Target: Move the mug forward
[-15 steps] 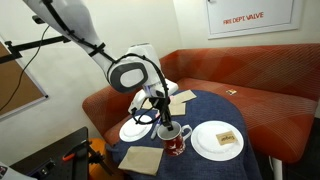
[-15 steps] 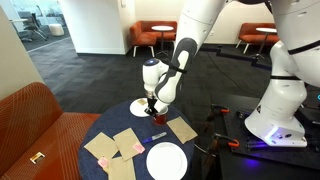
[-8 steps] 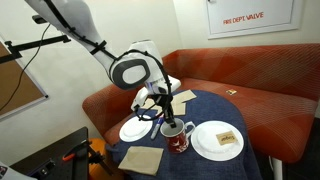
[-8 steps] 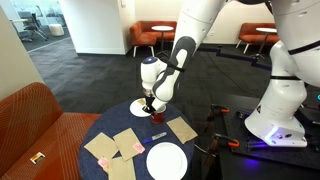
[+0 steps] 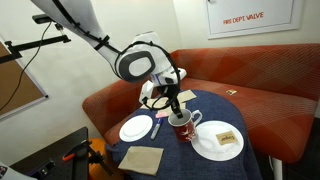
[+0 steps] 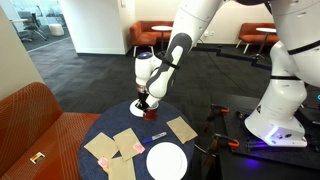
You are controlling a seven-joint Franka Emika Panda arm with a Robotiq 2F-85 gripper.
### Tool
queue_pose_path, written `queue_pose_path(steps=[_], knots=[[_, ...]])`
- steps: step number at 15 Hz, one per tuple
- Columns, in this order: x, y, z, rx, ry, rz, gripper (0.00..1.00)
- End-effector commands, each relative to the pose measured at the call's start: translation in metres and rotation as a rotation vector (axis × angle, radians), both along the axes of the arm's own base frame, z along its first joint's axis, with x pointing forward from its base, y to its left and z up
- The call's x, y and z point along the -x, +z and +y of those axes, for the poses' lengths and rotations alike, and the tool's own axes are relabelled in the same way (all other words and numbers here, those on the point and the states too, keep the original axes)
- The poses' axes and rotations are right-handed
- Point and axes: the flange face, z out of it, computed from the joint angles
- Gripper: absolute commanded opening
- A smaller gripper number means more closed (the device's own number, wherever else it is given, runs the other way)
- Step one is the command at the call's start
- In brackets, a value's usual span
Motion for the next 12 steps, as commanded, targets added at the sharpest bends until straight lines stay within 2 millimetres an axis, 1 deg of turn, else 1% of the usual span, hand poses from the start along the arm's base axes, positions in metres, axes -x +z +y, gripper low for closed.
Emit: queue_pose_path(steps=[1, 6, 9, 12], knots=[[-0.025, 0.007, 0.002, -0.020, 0.078, -0.009, 0.02], [-0.052, 0.001, 0.010, -0.031, 0.211, -0.035, 0.02], [-0.067, -0.004, 0.011, -0.033, 0.266, -0.044, 0.02], [-0.083, -0.003, 0.011, -0.029, 0.300, -0.059, 0.02]])
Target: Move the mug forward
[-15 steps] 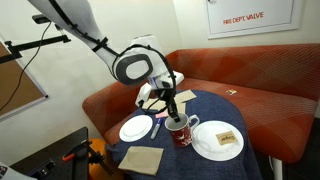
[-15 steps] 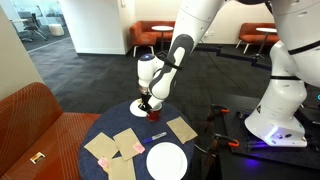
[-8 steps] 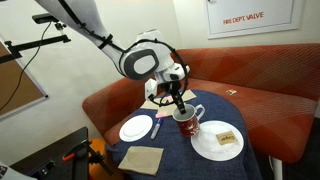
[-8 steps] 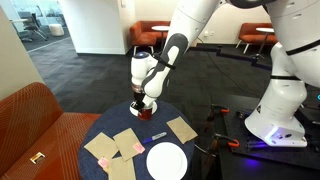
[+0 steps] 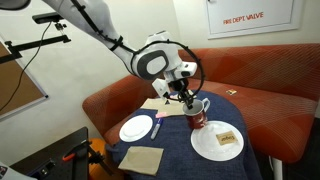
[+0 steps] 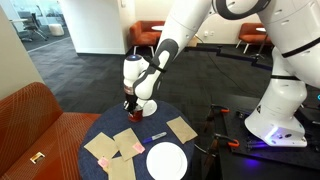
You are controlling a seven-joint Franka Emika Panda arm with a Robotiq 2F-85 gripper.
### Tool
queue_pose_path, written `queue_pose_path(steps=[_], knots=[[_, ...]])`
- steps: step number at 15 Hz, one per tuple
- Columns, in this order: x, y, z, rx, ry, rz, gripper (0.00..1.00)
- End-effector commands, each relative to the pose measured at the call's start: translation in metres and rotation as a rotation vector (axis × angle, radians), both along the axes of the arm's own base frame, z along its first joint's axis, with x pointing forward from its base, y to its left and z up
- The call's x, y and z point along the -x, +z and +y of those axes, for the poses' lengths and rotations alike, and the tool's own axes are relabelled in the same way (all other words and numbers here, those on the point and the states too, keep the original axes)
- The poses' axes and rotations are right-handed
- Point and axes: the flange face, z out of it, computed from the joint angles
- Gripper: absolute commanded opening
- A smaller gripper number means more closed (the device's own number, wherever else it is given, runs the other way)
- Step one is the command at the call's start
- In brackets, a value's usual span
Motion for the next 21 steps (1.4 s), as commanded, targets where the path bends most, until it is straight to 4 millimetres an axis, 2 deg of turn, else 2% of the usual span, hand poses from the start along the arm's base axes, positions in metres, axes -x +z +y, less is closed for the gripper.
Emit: queue_pose_path(steps=[1, 10, 19, 20, 21], knots=[[-0.027, 0.008, -0.003, -0.009, 0.050, -0.008, 0.02], [-0.063, 0.013, 0.009, -0.014, 0.147, -0.016, 0.02], [-0.086, -0.005, 0.026, 0.000, 0.221, -0.040, 0.02], [-0.088, -0.005, 0.027, 0.002, 0.226, -0.039, 0.11], [-0.088, -0.004, 0.029, 0.005, 0.230, -0.039, 0.36]])
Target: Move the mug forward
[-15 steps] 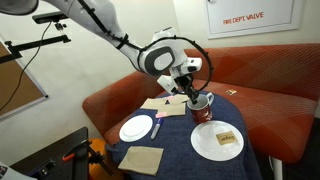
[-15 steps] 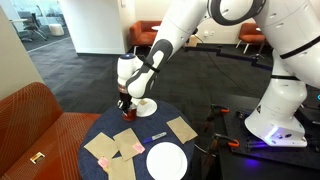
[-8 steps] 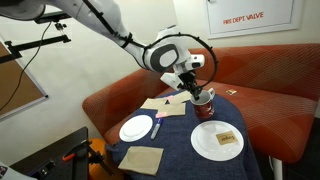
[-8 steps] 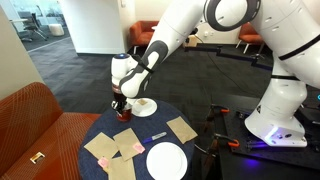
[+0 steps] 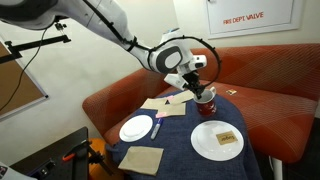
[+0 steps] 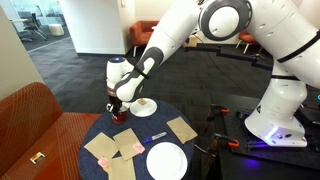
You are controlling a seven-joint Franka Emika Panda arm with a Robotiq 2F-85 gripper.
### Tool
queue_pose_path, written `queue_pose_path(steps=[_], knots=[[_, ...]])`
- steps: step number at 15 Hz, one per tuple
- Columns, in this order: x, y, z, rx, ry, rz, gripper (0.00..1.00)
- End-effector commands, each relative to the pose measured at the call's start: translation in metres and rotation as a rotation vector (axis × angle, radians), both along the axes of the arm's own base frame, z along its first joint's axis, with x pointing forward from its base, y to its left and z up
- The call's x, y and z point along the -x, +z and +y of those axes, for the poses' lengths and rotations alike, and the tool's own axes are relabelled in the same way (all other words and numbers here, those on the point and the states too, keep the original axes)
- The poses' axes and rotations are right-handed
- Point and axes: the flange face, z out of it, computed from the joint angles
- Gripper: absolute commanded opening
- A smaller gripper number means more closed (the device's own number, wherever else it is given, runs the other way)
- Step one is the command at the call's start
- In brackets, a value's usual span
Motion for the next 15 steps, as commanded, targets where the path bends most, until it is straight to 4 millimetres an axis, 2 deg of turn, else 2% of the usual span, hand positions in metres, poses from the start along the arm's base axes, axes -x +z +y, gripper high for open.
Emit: queue_pose_path(steps=[1, 2, 10, 15], knots=[[-0.010, 0.005, 0.006, 0.010, 0.040, 0.004, 0.36], [-0.010, 0.006, 0.007, 0.016, 0.039, -0.001, 0.40], [-0.003, 0.043, 0.008, 0.012, 0.037, -0.028, 0.99], [0.021, 0.083, 0.008, 0.011, 0.012, -0.020, 1.00]])
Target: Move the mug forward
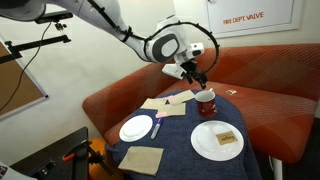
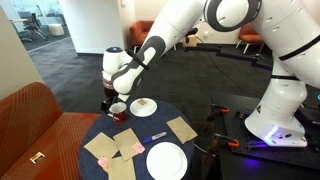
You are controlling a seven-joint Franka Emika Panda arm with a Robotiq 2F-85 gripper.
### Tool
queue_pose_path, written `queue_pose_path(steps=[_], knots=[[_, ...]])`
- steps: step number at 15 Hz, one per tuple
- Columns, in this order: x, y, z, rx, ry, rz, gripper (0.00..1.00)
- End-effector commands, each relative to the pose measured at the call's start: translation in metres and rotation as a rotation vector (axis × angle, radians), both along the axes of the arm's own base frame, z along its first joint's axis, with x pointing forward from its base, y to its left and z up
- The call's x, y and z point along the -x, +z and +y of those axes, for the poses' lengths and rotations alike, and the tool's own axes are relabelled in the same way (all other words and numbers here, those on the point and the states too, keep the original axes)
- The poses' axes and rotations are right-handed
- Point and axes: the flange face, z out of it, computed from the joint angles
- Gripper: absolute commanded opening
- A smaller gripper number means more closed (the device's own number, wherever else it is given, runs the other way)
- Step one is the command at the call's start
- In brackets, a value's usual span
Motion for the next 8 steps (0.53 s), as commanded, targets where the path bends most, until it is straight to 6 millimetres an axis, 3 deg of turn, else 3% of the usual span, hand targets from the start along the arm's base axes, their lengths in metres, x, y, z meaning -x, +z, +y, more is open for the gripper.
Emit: queue_pose_path(steps=[1, 8], knots=[[0.035, 0.044, 0.000, 0.007, -0.007, 0.029, 1.00], [0.103, 0.107, 0.006, 0.010, -0.078, 0.078, 1.00]])
